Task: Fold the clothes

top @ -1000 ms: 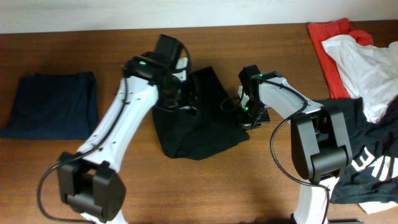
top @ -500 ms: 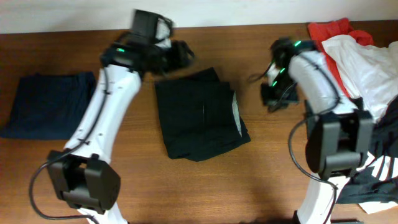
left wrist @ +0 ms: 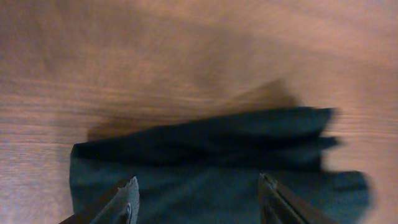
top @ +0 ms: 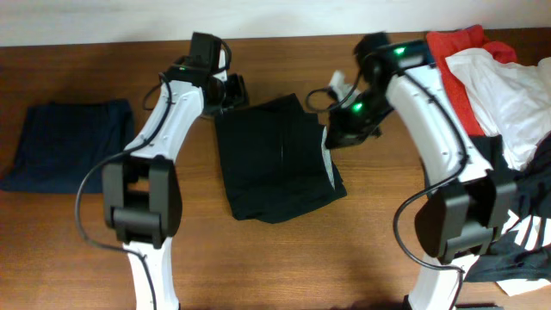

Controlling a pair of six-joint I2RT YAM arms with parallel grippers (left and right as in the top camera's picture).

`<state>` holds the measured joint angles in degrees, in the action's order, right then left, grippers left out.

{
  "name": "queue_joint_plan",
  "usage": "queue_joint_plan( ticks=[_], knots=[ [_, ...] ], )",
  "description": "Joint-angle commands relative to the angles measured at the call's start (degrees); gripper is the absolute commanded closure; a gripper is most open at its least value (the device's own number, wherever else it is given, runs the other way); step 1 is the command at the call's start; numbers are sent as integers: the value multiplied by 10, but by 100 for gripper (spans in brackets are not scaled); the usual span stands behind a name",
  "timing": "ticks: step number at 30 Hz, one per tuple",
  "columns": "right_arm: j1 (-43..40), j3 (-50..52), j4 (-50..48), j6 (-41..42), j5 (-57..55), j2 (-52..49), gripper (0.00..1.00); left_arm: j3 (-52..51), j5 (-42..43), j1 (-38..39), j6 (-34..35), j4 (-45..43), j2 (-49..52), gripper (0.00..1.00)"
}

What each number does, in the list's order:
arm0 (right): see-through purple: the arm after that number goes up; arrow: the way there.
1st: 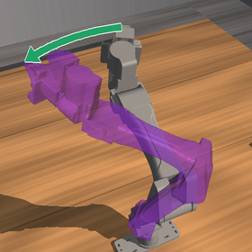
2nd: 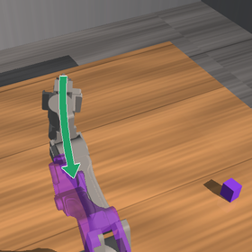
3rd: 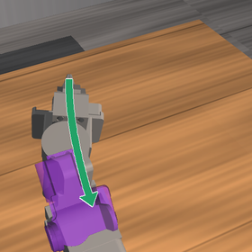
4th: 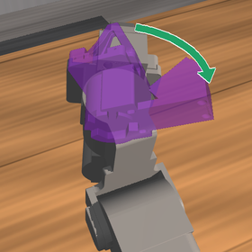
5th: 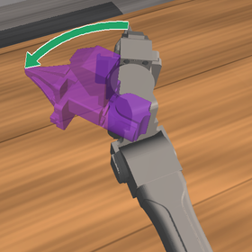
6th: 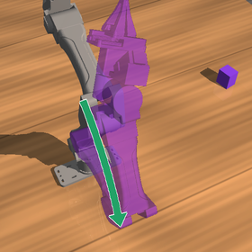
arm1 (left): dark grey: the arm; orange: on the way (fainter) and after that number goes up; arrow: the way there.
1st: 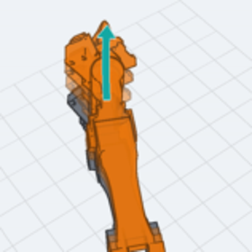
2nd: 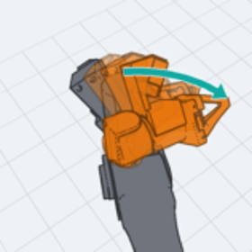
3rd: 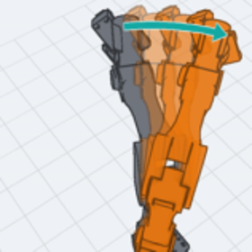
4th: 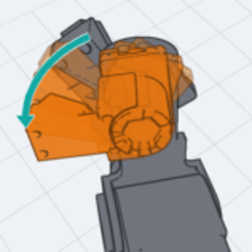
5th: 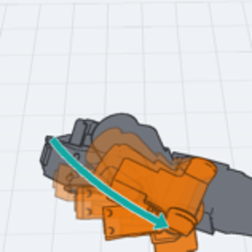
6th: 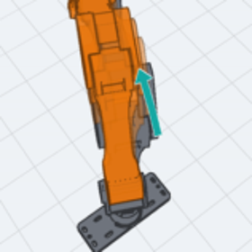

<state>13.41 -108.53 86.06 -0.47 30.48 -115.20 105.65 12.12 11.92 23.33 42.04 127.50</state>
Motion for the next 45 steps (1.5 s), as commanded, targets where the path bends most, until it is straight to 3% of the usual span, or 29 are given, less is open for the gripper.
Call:
queue_joint_plan(
  ticks=[1, 5, 9, 15, 18, 20, 22, 24, 26, 33, 42, 43, 45],
  knots=[
    [39, 67, -35, -2, 23, 1, 93, 6, -4, 0, -12, 21, 42, 39],
    [66, 166, -118, 31, 23, 1, 93, 5, -4, 0, -19, 71, 67, 39],
    [72, 282, -225, 46, 18, 1, 93, 4, -6, 0, -26, 184, 72, 40],
    [46, 362, -280, 146, -218, 1, 93, 4, -1, 0, -27, 418, 72, 41],
    [20, 347, -286, 148, -280, 1, 92, 4, 97, 0, -127, 462, 69, 50],
    [7, 330, -287, 138, -280, 1, 90, 5, 158, 0, -168, 455, 57, 51],
    [0, 323, -287, 138, -280, 1, 89, 5, 158, 0, -168, 426, 44, 49],
    [0, 323, -287, 139, -280, 1, 89, 5, 167, 0, -168, 384, 32, 42],
    [1, 323, -287, 139, -280, 1, 89, 5, 171, 0, -168, 351, 31, 24],
    [1, 323, -287, 139, -280, 1, 89, 4, 170, 4, -168, 259, 32, 1],
    [1, 323, -284, 139, -280, 1, 89, 3, 174, 50, -168, 225, 72, 1],
    [1, 323, -282, 139, -280, 1, 89, 3, 186, 64, -169, 227, 83, 7],
    [1, 323, -282, 139, -280, 1, 89, 3, 187, 83, -173, 232, 88, 31]
  ],
)
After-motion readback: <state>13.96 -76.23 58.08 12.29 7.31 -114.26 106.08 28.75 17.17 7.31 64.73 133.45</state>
